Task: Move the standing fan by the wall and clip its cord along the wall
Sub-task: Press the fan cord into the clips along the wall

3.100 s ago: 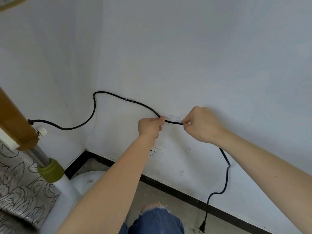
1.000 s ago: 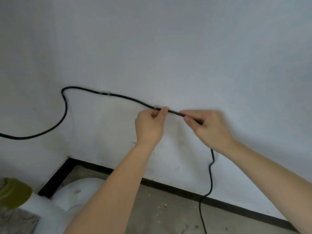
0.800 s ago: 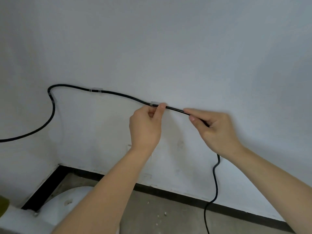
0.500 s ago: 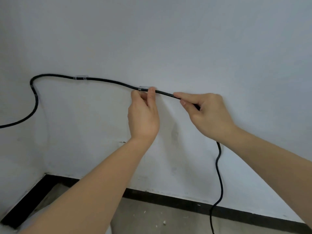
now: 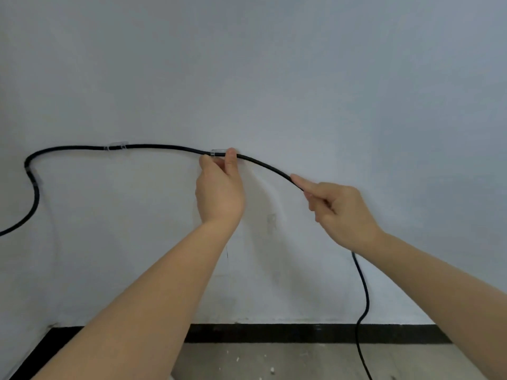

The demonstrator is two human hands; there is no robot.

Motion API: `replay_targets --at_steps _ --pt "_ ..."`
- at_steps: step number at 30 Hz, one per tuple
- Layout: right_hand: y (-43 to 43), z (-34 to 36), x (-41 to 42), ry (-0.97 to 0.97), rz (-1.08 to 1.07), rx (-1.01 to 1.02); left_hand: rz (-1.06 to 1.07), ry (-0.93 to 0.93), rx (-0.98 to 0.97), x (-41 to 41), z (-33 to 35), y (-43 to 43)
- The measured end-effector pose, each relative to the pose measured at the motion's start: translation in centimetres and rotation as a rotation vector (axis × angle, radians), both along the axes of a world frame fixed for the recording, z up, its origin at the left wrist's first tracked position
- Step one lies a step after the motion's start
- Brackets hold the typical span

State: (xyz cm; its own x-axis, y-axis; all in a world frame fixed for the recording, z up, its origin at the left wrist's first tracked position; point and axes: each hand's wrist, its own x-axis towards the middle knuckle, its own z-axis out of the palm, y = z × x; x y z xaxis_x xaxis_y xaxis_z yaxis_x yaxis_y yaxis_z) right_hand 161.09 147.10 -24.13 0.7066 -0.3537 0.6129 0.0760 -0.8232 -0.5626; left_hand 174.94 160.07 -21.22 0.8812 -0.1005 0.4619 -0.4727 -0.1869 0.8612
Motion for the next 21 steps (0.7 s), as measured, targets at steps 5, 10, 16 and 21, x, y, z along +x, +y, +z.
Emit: replay_targets --at_steps 5,10,16,21 --pt "1.3 -1.0 1.6 0.226 -0.252 -0.361 -0.047 -0.034 -0.037 0.5 -0.1 0.3" --pt "2.1 -1.9 2.3 0.238 -0.360 -0.384 -0.157 0.017 -0.039 0.1 -0.8 0.6" --pt "2.7 -3.1 3.1 0.015 -0.353 -0.240 -0.207 0.007 0.015 -0.5 -2.1 -0.6" --pt "2.6 -3.8 3.4 -0.053 -0.286 -0.070 -0.211 -0.039 0.031 -0.3 -2.4 -0.5"
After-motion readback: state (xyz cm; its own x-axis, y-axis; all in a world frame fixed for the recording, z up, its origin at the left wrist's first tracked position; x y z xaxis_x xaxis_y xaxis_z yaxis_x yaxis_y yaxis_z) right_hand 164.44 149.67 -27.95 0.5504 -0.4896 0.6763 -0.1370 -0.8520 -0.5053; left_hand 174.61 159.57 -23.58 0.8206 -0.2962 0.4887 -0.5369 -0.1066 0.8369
